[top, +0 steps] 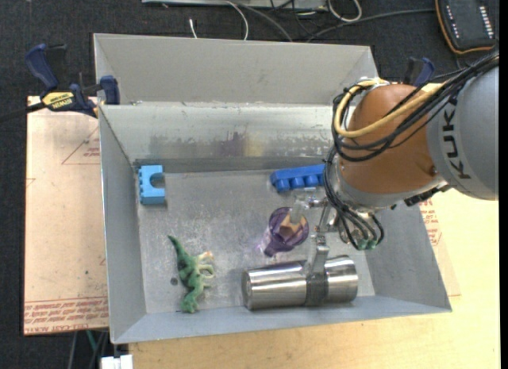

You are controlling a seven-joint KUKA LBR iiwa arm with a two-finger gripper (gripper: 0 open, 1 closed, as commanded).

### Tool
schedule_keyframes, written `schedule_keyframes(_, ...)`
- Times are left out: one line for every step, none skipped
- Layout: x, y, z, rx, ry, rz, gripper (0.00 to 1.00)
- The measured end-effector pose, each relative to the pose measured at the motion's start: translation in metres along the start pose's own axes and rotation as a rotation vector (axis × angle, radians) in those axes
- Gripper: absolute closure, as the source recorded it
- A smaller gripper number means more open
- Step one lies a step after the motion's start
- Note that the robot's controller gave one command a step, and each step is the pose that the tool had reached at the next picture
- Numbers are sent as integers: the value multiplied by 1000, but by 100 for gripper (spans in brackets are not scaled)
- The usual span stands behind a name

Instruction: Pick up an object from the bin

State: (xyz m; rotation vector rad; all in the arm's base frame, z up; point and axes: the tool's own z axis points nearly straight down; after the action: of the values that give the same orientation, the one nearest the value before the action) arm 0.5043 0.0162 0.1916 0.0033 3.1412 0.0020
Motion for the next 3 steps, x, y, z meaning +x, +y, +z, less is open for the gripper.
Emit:
schedule_keyframes(0, 0, 0, 0, 0, 0, 0)
schedule_keyframes(3, 0, 12, 0, -6, 0, 0)
schedule_keyframes(19, -51, 3, 2, -8, -174, 0)
